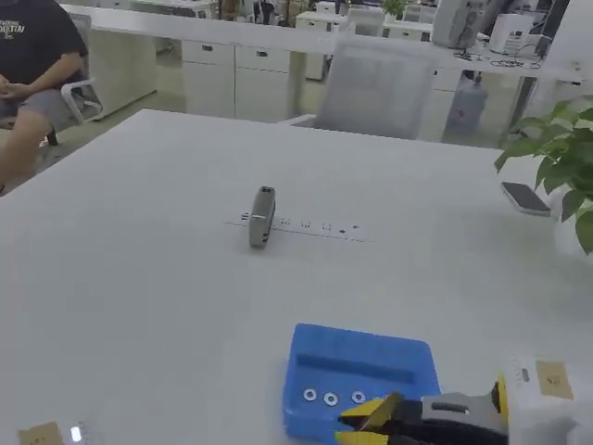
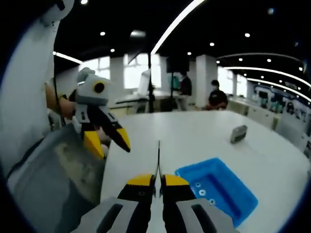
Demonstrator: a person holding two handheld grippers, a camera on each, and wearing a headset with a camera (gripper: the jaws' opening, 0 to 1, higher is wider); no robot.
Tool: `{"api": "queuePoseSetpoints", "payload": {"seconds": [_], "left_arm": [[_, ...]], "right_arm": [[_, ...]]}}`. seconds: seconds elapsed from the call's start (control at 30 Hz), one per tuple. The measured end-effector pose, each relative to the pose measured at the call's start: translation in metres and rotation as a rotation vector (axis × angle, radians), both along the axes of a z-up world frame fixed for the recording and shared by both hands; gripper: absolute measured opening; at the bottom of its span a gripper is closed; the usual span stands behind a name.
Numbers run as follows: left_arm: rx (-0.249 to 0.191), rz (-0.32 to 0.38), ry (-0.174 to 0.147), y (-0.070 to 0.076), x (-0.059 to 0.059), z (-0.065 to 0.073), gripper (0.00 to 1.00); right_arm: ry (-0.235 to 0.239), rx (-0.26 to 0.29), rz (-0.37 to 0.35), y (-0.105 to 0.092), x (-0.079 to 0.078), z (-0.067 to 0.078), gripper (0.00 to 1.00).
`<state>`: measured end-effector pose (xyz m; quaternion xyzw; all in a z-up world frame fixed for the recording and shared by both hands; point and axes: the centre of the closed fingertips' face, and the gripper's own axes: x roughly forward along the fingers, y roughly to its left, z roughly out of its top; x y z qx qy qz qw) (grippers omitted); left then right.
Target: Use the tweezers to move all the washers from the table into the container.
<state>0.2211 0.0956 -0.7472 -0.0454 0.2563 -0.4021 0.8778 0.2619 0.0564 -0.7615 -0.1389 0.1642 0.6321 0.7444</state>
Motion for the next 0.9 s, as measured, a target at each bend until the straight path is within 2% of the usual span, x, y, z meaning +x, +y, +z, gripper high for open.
{"api": "queuePoseSetpoints", "payload": {"seconds": [0.1, 0.27, 0.37, 0.63, 0.73, 0.9], "left_arm": [[0.035, -0.119, -0.039, -0.014, -0.001, 0.009, 0.24], [0.096, -0.300, -0.056, -0.037, -0.015, 0.013, 0.16], [0.139, -0.366, -0.063, -0.046, -0.021, 0.010, 0.15], [0.173, -0.470, -0.115, -0.066, -0.023, 0.015, 0.10], [0.223, -0.529, -0.138, -0.070, -0.025, 0.013, 0.07], [0.247, -0.596, -0.135, -0.076, -0.032, 0.008, 0.01]], "right_arm": [[-0.003, -0.066, 0.075, -0.002, -0.021, -0.014, 0.03], [0.001, -0.141, 0.175, -0.003, -0.048, -0.031, 0.04], [-0.005, -0.175, 0.220, -0.003, -0.060, -0.036, 0.04], [-0.025, -0.244, 0.264, -0.008, -0.069, -0.046, 0.04], [-0.021, -0.244, 0.268, -0.008, -0.071, -0.046, 0.04], [-0.028, -0.257, 0.266, -0.010, -0.071, -0.047, 0.04]]}}
